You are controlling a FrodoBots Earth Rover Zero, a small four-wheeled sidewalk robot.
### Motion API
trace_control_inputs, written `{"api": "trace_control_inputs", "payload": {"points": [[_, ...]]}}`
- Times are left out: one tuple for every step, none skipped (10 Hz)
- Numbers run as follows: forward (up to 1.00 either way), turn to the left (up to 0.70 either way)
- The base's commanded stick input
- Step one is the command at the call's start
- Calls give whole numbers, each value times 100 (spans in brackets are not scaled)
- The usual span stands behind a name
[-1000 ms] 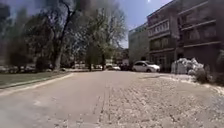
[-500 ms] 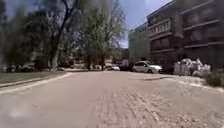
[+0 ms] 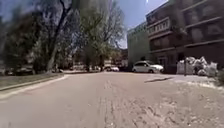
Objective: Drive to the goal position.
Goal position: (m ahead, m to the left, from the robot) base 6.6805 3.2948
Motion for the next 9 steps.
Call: {"api": "trace_control_inputs", "payload": {"points": [[100,0],[100,14],[100,40],[100,40],[100,40],[100,40],[100,0],[100,0],[100,0]]}}
